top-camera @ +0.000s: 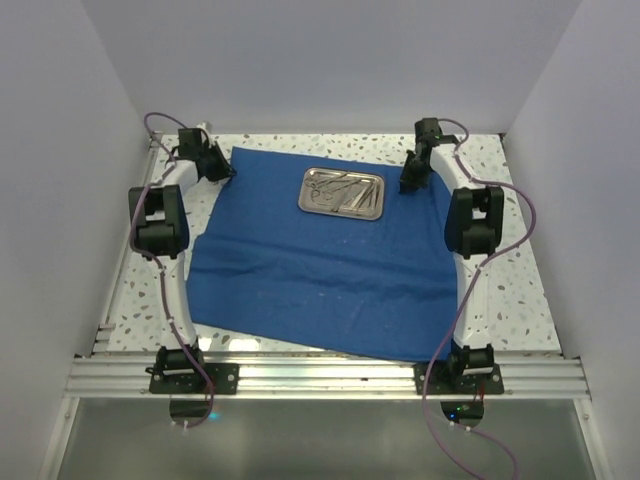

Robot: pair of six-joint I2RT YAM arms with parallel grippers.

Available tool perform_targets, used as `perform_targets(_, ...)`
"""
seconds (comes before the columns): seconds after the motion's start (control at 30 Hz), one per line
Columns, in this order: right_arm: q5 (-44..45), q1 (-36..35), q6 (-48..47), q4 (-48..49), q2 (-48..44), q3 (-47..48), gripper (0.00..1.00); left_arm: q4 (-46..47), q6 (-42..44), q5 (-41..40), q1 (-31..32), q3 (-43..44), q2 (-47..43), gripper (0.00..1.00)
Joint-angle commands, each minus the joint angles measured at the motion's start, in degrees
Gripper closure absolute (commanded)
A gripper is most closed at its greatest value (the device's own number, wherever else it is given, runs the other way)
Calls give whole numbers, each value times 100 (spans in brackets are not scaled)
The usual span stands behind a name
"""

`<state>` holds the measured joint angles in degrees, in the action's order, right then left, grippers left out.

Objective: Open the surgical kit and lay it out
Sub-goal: Smooth out the surgical kit at the center of the board.

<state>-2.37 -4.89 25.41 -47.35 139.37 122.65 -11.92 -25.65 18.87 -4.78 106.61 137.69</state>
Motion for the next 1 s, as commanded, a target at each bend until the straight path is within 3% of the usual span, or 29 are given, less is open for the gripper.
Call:
perform_targets(0.0, 140, 198, -167, -186, 107, 303, 100, -539, 271, -235, -242, -158, -383, 100)
perform_targets(0.3, 869, 1068, -501, -257, -59, -425, 100, -855, 447, -472, -533, 141, -471, 100)
perform_targets(0.53, 1616, 1630, -563, -397, -76, -479, 100, -1040, 482, -639, -805, 615, -339, 100)
perform_targets(0.83, 1196, 2580, -475, -362, -121, -567, 100, -1084, 552, -727, -1016, 704, -269, 100)
perform_targets(0.9, 1055, 2624, -484, -354, -182, -558, 92, -1075, 544, -727, -1017, 703, -260, 100)
perform_targets(0.97, 862, 2633, -511, -310, -270, -567, 61, -1067, 526, -683, -1008, 695, -269, 100)
